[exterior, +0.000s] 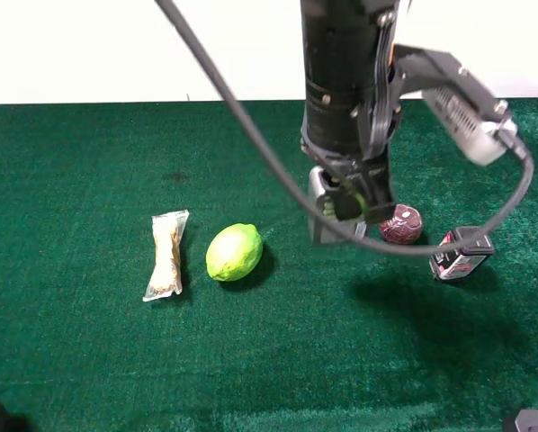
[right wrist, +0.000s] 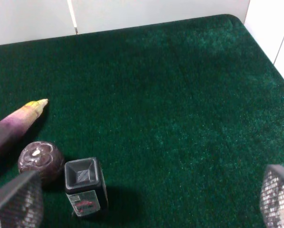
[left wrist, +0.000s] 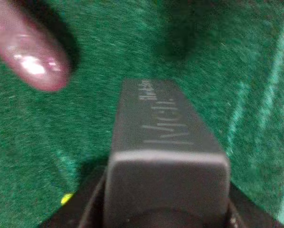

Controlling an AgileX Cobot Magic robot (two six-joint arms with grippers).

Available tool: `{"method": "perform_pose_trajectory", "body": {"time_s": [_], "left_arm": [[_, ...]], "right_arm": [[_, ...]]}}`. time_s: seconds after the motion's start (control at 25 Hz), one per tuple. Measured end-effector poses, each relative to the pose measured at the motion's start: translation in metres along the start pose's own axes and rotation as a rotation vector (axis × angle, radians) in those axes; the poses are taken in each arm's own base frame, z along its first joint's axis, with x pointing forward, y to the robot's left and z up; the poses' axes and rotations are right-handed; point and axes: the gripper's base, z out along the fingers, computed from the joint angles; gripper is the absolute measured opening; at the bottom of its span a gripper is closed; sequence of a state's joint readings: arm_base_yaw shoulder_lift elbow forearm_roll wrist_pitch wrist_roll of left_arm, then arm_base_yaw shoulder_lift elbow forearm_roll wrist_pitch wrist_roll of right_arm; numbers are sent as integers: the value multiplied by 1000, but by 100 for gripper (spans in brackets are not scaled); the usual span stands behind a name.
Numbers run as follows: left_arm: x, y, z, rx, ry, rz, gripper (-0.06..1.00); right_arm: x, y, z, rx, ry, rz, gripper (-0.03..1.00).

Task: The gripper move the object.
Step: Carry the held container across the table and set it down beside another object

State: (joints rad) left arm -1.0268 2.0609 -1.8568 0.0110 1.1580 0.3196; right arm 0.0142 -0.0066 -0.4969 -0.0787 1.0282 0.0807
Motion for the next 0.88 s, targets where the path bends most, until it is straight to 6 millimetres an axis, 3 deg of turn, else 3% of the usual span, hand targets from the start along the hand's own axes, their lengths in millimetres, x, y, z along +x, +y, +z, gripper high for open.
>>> {"method": "perform_pose_trajectory", "body": {"time_s": [0.28, 0.88], "left_arm": [[-5, 12, -12, -45, -39, -155, 43], [20, 76, -13, -104, -38, -426, 43]], "right_arm": [[0, 0, 0, 0, -1, 0, 70], [0, 0, 0, 0, -1, 0, 70]]}}
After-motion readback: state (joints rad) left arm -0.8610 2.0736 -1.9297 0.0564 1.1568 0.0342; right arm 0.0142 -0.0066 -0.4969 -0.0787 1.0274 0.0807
